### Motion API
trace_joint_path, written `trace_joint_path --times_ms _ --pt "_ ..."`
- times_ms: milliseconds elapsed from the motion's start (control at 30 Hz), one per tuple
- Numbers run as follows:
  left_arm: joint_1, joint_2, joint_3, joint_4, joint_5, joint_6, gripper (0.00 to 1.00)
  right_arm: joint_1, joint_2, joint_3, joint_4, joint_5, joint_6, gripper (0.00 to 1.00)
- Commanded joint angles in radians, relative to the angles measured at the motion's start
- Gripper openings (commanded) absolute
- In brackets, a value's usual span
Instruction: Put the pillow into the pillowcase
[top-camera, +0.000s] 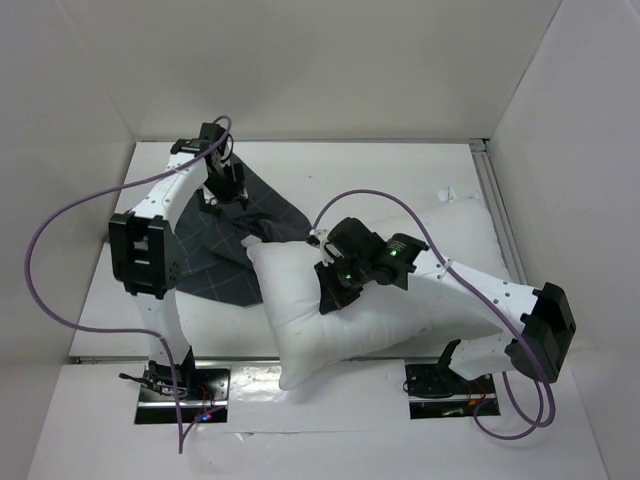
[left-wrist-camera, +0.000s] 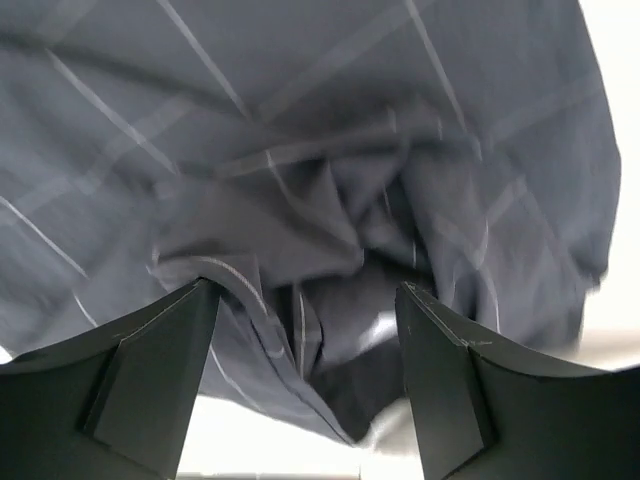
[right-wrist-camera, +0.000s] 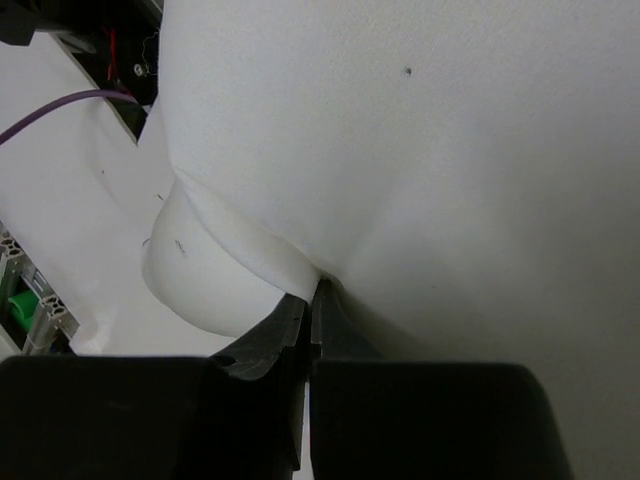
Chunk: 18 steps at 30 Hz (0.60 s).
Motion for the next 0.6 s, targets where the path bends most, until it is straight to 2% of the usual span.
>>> trace_joint_path --times_ms 0,200,300,367,433,467,500,533,567 --pt "-0.025 0.067 0.13 -0.043 -0.152 0.009 0.84 0.0 0.017 0.002 -0.072 0.064 0.005 0.0" --pt "-0.034 0.165 0.169 -0.009 -0.21 0.009 0.87 0.0 0.06 0.041 -0.081 0.073 -0.004 0.0" --pt "-0.025 0.193 0.18 -0.038 -0.21 0.0 0.92 0.0 0.069 0.052 -0.09 0.073 -0.004 0.0" --pt "-0.025 0.167 0.099 -0.047 -0.183 -0.014 0.92 0.0 0.069 0.052 -0.09 0.073 -0.004 0.0" --pt "-0.025 0.071 -0.004 -0.029 -0.137 -0.023 0.9 0.0 0.069 0.052 -0.09 0.073 -0.004 0.0" --pt "-0.025 0.029 -0.065 -0.017 -0.085 -0.032 0.8 0.0 0.069 0.052 -0.09 0.082 -0.004 0.0" --pt "-0.025 -0.014 -0.196 -0.002 -0.06 -0.032 0.69 0.0 0.058 0.052 -0.099 0.082 0.005 0.0" --pt "-0.016 -0.096 -0.26 0.024 -0.002 -0.042 0.52 0.0 0.058 0.052 -0.1 0.094 0.005 0.0" --pt "-0.015 -0.135 -0.317 0.025 0.033 -0.051 0.27 0.0 0.048 0.052 -0.1 0.108 0.016 0.0"
